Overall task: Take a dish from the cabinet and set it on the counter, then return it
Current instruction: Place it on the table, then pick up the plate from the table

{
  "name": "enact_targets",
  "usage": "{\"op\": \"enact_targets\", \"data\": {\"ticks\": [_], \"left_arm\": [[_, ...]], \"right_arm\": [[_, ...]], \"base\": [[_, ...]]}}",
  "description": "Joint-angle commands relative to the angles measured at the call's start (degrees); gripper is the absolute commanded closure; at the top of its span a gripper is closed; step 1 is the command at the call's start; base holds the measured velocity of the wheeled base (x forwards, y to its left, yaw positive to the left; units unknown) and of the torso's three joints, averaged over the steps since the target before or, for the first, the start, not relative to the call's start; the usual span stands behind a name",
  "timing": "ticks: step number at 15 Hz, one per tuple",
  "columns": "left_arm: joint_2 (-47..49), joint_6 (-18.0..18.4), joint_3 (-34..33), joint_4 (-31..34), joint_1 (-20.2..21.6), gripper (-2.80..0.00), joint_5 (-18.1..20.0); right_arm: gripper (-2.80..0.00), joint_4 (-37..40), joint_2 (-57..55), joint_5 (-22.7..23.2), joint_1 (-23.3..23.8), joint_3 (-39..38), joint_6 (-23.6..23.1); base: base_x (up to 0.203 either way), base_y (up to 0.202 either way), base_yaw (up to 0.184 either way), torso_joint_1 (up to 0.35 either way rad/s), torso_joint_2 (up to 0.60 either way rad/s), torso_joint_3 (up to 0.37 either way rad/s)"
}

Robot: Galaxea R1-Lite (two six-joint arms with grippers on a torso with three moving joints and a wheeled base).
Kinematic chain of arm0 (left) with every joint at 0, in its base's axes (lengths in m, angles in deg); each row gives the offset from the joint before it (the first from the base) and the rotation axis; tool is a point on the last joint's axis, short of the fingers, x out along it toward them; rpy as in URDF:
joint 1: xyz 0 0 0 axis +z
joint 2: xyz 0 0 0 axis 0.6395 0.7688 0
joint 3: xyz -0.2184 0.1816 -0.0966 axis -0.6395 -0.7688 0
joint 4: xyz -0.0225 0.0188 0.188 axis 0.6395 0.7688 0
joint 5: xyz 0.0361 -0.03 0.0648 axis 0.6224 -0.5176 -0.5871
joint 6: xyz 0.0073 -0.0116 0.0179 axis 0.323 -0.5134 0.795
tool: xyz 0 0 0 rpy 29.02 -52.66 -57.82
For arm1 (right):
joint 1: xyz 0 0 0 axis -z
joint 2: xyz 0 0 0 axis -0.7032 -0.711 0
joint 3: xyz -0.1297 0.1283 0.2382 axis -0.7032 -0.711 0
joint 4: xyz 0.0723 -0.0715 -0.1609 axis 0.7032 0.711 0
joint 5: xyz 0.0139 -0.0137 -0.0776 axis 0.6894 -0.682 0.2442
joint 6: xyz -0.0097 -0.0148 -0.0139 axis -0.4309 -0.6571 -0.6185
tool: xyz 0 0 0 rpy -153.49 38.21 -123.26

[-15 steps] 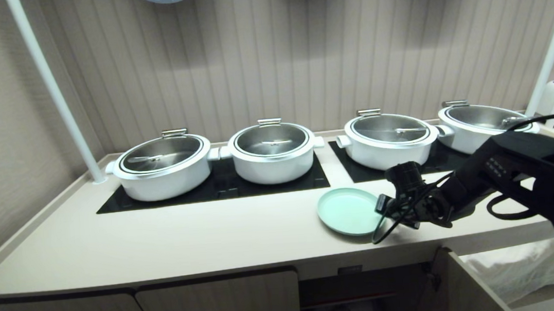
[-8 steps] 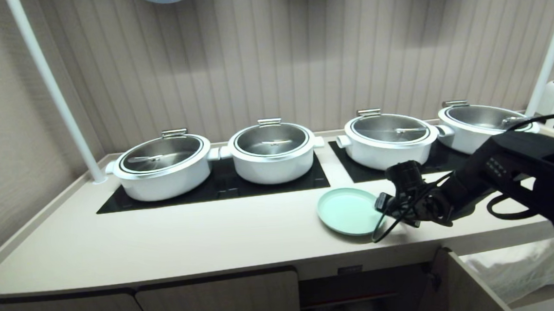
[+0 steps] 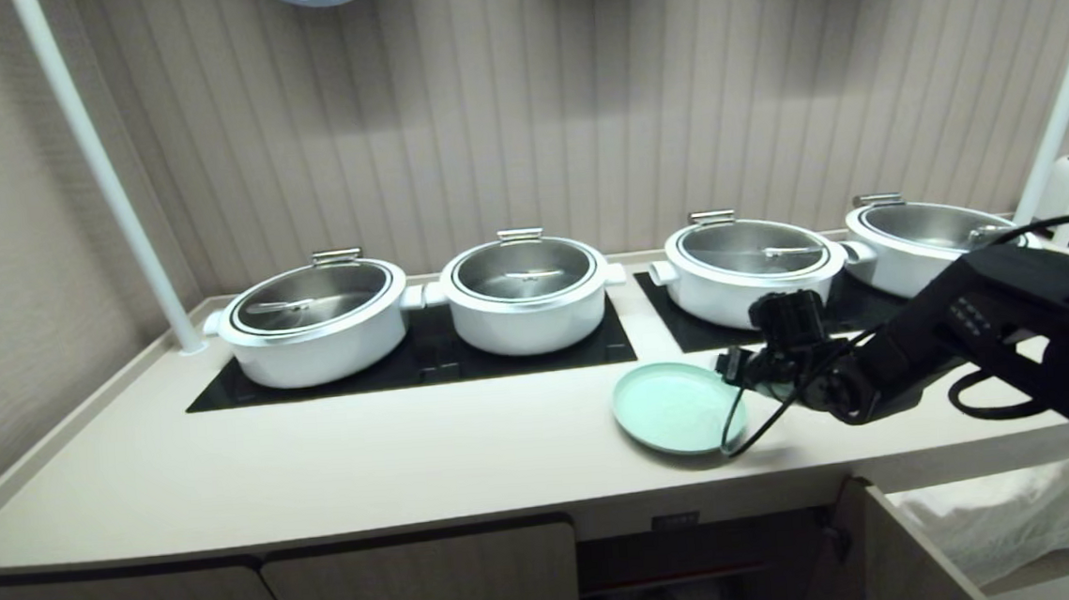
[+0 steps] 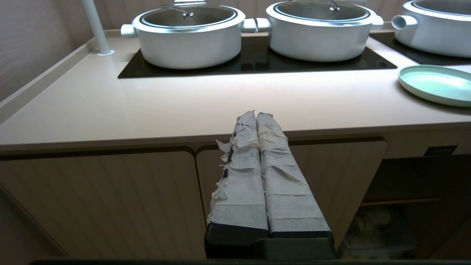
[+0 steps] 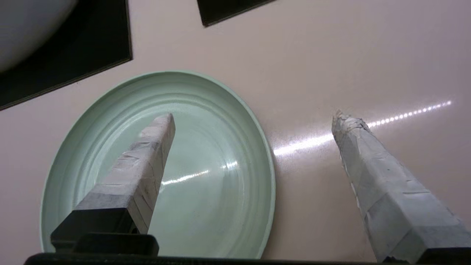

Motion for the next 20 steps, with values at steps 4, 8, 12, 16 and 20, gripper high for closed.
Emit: {"op": "enact_targets", "data": {"ticks": [4, 8, 12, 16, 20], "left_arm": [[-0.02, 0.0, 0.0, -0.01, 0.05, 0.0, -0.01], [-0.02, 0.0, 0.0, -0.01, 0.02, 0.0, -0.01], [-0.02, 0.0, 0.0, -0.01, 0.05, 0.0, -0.01], [-0.02, 0.0, 0.0, -0.01, -0.04, 0.0, -0.01], [-0.02, 0.0, 0.0, -0.01, 0.03, 0.0, -0.01]], "right_arm": [[-2.8, -11.17, 2.53, 0.02, 0.85, -5.2, -11.09], [-2.8, -19.43, 4.88, 0.13, 1.57, -11.96, -17.06], [0.0, -25.8, 8.2, 0.29, 1.61, -19.33, -20.32], [0.0, -28.87, 12.96, 0.31, 1.33, -26.75, -20.86], [0.0, -29.98, 20.46, 0.06, 0.15, -35.87, -22.06]], "base": [[0.0, 0.0, 0.0, 0.0, 0.0, 0.0], [0.0, 0.0, 0.0, 0.0, 0.0, 0.0], [0.0, 0.0, 0.0, 0.0, 0.0, 0.0], [0.0, 0.0, 0.0, 0.0, 0.0, 0.0], [0.0, 0.0, 0.0, 0.0, 0.0, 0.0]]}}
